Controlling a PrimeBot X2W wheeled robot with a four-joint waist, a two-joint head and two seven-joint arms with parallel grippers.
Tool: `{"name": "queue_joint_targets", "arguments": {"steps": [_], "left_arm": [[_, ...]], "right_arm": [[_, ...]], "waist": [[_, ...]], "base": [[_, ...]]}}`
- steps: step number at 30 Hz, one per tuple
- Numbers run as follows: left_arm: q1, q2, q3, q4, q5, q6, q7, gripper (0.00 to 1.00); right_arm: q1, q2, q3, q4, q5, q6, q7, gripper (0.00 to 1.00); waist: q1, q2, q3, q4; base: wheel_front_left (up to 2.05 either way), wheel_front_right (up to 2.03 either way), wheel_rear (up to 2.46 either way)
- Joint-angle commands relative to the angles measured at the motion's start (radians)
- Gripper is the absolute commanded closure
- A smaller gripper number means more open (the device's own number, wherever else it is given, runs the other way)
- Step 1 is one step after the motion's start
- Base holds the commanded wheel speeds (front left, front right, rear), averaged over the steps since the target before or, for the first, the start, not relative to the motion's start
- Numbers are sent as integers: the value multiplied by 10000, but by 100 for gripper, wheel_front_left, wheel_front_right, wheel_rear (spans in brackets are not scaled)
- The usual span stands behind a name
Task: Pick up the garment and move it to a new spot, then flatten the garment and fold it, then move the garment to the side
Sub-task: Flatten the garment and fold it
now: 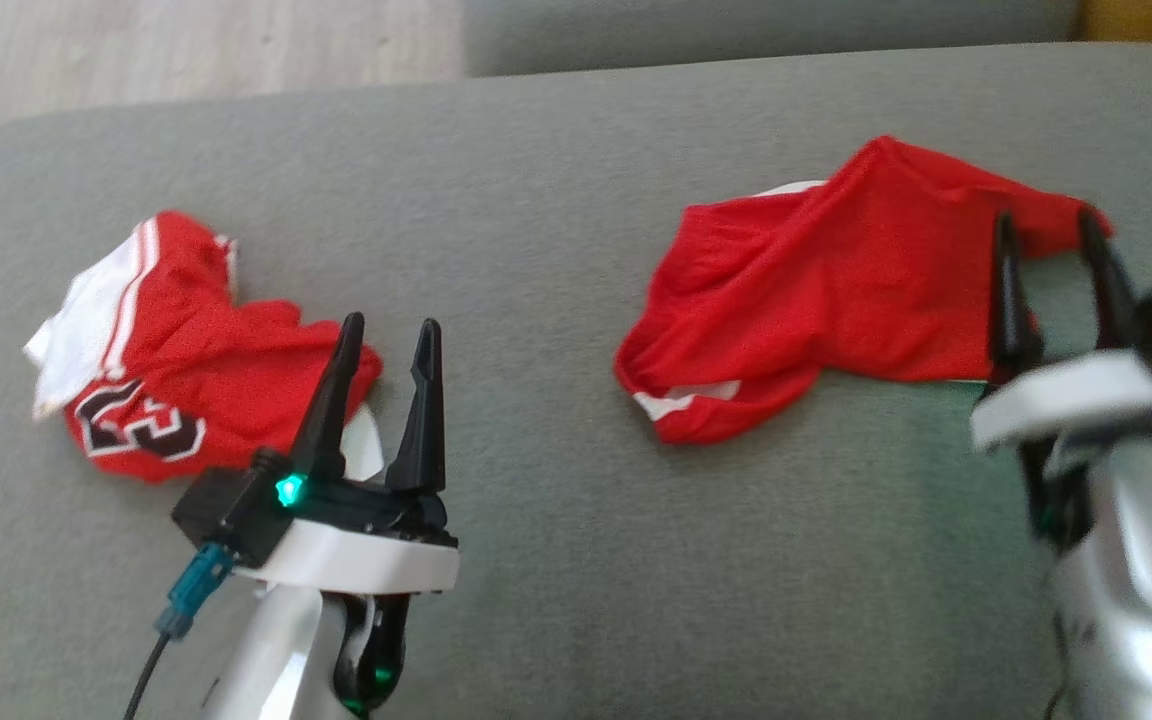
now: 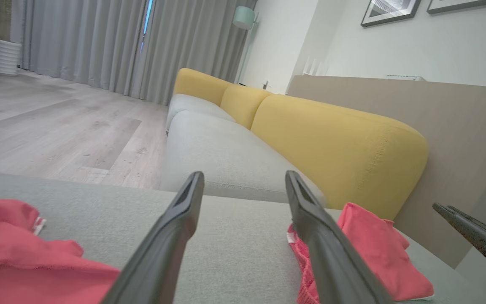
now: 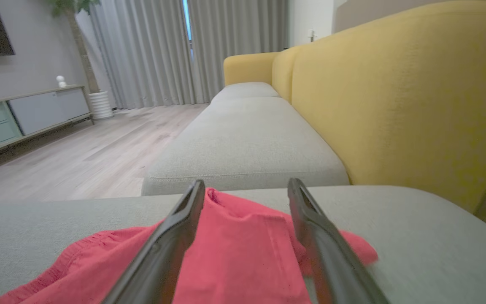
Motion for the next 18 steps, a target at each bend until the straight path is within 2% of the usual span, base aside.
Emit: {"name": "queue_joint_targets", "arguments": {"steps": [1, 5, 8, 14, 18], "left_arm": [[-184, 14, 268, -326, 15, 13, -80, 0], [-150, 14, 187, -248, -16, 13, -80, 0], [-189, 14, 87, -197, -54, 13, -80, 0], [-418, 14, -186, 2, -133, 13, -80, 0], [-730, 14, -758, 595, -530, 13, -80, 0]], "right_arm": [[131, 185, 138, -578, -92, 67, -108, 0], [1682, 718, -83, -1513, -244, 67, -110, 0], [2285, 893, -109, -1873, -267, 67, -110, 0], [2288, 981, -153, -2329, -329, 67, -111, 0], [2176, 991, -283, -2472, -403, 67, -111, 0]], "waist": [[1, 0, -192, -301], [1, 0, -283, -607], [1, 0, -241, -775], [1, 0, -55, -1021], [1, 0, 50, -1084]], "base": [[0, 0, 0], [0, 0, 0], [0, 0, 0], [0, 0, 0], [0, 0, 0]]}}
